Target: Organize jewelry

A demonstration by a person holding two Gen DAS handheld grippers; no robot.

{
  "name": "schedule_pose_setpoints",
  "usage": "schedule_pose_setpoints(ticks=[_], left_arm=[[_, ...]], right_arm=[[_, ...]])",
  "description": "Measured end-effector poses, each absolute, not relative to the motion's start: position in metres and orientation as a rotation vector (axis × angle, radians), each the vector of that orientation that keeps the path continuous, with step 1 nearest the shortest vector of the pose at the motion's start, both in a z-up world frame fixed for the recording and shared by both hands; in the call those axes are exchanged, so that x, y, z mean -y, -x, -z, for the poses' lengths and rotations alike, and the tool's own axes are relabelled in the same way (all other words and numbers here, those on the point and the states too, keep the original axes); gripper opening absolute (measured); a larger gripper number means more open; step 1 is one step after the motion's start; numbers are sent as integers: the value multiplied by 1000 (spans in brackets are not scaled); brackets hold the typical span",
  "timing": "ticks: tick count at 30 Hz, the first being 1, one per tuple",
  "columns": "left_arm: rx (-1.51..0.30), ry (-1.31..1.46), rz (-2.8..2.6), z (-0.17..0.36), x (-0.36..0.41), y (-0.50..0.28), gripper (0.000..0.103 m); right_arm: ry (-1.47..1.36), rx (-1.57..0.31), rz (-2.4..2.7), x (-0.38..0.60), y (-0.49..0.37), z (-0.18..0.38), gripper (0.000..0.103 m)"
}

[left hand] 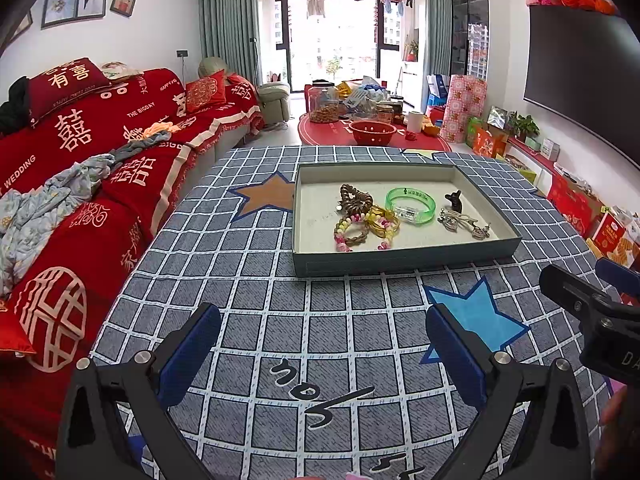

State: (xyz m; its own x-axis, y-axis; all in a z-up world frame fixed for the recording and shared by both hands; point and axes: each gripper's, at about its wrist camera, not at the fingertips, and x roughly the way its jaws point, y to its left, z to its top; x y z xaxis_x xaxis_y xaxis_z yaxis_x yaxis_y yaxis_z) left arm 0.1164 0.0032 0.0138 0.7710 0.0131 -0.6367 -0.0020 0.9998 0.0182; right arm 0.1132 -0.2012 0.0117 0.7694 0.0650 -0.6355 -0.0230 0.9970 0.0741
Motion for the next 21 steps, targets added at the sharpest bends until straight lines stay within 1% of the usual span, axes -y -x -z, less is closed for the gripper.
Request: schedule_pose_setpoints(ticks=[21], left_arm=[[-692, -19, -7, -15, -3, -118, 103]], right_arm=[[-65, -692, -49, 202, -113, -12, 103]])
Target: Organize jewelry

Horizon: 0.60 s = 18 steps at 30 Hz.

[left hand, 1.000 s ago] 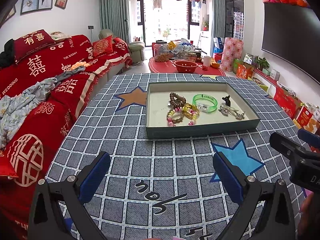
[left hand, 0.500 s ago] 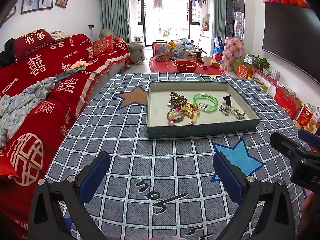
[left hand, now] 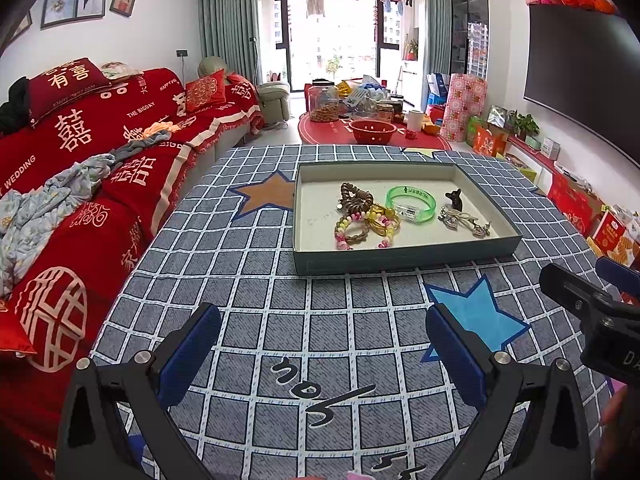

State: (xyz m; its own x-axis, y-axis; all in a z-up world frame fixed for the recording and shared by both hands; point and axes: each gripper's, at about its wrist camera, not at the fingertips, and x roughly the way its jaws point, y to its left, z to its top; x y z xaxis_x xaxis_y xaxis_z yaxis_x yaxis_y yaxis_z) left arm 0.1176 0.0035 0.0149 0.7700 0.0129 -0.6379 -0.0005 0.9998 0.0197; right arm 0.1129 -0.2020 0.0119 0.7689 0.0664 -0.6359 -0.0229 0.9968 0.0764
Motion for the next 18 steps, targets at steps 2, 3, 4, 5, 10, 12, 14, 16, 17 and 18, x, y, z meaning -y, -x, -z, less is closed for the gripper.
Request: schedule_pose_setpoints(ticks=[2, 3, 4, 5, 10, 12, 14, 16, 17, 18], left_arm=[[-691, -19, -8, -15, -3, -117, 103], [-691, -19, -8, -15, -3, -117, 103], [-692, -19, -7, -15, -3, -117, 103], [-692, -18, -7, -15, -3, -117, 103], [-692, -19, -7, -15, -3, -118, 103], [-692, -20, -8, -15, -3, -117, 103], [-693, -19, -8, -15, -3, -118, 103], [-693, -20, -8, -15, -3, -117, 103], [-693, -19, -8, -16, -3, -118, 103], [-694, -19, -10, -16, -3, -118, 103]], right_arm=[[-66, -692, -49, 202, -113, -12, 103], [-65, -692, -48, 202, -113, -12, 103], [-65, -692, -48, 202, -113, -12, 103], [-66, -692, -50, 202, -113, -12, 103], [-67, -692, -49, 202, -113, -12, 103], [-66, -692, -49, 202, -113, -12, 103], [-66, -692, -49, 202, -113, -12, 103], [-67, -693, -49, 203, -113, -12, 103], [-67, -693, -49, 202, -113, -12, 103], [-67, -693, -49, 202, -113, -12, 103]])
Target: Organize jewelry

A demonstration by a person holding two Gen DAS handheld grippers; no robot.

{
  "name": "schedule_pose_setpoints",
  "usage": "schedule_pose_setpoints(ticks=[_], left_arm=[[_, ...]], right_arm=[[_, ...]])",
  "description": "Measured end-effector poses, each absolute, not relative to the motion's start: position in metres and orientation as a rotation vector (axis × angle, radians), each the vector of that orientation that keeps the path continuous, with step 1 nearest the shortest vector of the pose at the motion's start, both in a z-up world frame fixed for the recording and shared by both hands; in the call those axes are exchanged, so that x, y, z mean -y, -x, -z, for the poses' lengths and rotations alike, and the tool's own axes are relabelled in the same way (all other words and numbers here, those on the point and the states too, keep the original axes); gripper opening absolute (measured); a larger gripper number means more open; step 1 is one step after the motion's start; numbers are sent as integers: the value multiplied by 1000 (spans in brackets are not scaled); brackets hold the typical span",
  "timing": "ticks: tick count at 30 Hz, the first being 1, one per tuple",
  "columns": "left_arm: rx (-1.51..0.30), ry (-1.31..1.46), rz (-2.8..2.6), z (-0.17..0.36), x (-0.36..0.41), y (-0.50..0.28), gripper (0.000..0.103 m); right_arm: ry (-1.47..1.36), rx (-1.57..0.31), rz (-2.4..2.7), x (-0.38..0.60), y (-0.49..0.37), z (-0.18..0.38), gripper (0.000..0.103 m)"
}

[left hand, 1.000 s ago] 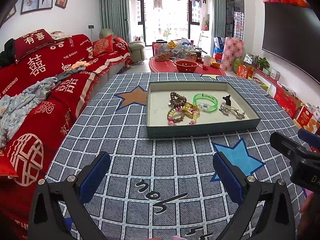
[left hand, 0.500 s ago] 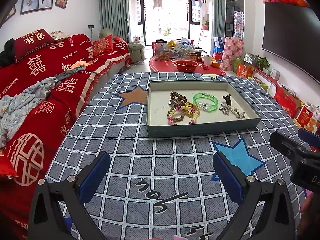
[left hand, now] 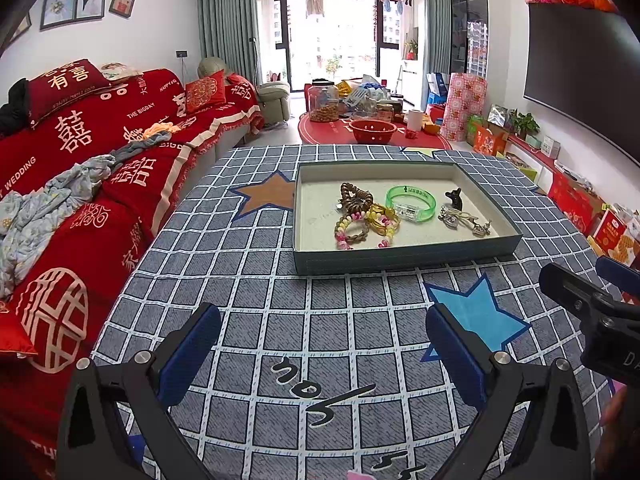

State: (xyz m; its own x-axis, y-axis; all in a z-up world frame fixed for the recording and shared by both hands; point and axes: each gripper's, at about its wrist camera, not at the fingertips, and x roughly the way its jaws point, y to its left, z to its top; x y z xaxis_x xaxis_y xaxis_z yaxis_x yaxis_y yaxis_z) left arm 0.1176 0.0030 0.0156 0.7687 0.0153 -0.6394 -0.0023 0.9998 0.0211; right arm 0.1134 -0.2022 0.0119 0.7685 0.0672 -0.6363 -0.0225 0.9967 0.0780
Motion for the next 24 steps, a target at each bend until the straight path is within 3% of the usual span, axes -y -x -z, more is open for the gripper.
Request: schedule_pose_setpoints(ticks=[24], left_arm=[[-713, -8, -11, -10, -11, -115, 103]], right_arm=[[-70, -696, -51, 201, -112, -12, 103]])
